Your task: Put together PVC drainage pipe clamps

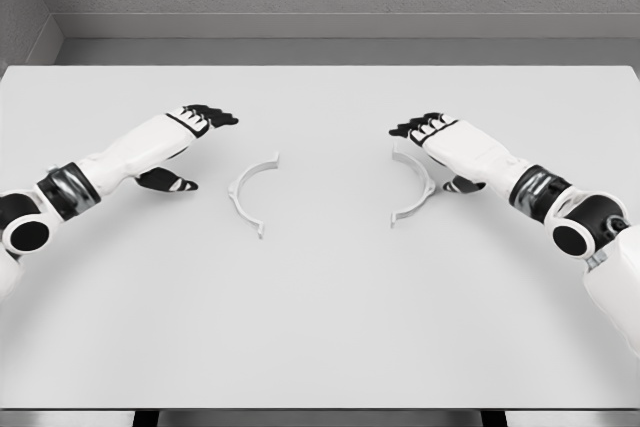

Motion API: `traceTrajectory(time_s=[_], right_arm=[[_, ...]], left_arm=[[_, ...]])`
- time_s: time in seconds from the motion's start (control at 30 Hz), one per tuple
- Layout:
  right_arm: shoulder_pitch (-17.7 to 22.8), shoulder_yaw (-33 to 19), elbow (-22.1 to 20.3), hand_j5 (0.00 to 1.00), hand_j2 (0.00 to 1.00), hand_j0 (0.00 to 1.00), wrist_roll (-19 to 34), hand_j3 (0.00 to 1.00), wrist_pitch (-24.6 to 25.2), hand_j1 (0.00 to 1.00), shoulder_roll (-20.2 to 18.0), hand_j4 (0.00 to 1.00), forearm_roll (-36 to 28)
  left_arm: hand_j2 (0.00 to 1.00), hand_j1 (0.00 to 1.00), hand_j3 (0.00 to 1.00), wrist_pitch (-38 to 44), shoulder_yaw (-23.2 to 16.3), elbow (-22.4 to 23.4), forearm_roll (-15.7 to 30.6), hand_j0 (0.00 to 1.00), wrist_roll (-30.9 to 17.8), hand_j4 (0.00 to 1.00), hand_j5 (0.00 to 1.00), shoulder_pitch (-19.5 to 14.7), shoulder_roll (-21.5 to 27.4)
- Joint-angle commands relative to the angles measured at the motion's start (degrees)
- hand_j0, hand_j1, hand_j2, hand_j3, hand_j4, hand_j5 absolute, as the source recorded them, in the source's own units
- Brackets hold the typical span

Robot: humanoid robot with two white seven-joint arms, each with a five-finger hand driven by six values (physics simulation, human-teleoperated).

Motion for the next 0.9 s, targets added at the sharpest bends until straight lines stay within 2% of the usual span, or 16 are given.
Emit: traceTrajectory(time_s=[0.0,0.37,0.87], right_arm=[[-0.1,0.1,0.6,1.0,1.0,1.0,0.0,1.0,0.1,1.0,0.0,1.0,-0.2],[-0.6,0.8,0.8,1.0,1.0,1.0,0.1,1.0,0.4,1.0,0.9,1.0,-0.2],[-1.5,1.6,0.6,1.0,1.0,1.0,0.8,1.0,0.4,1.0,2.0,1.0,0.2]], left_arm=[[1.0,1.0,1.0,0.0,-0.1,0.1,0.3,1.0,0.0,1.0,1.0,0.0,-0.2],[1.0,1.0,1.0,0.0,-0.1,0.0,0.2,1.0,0.0,1.0,1.0,0.1,-3.7],[1.0,1.0,1.0,0.0,-0.1,0.5,-2.4,1.0,0.0,1.0,1.0,0.0,-4.9]])
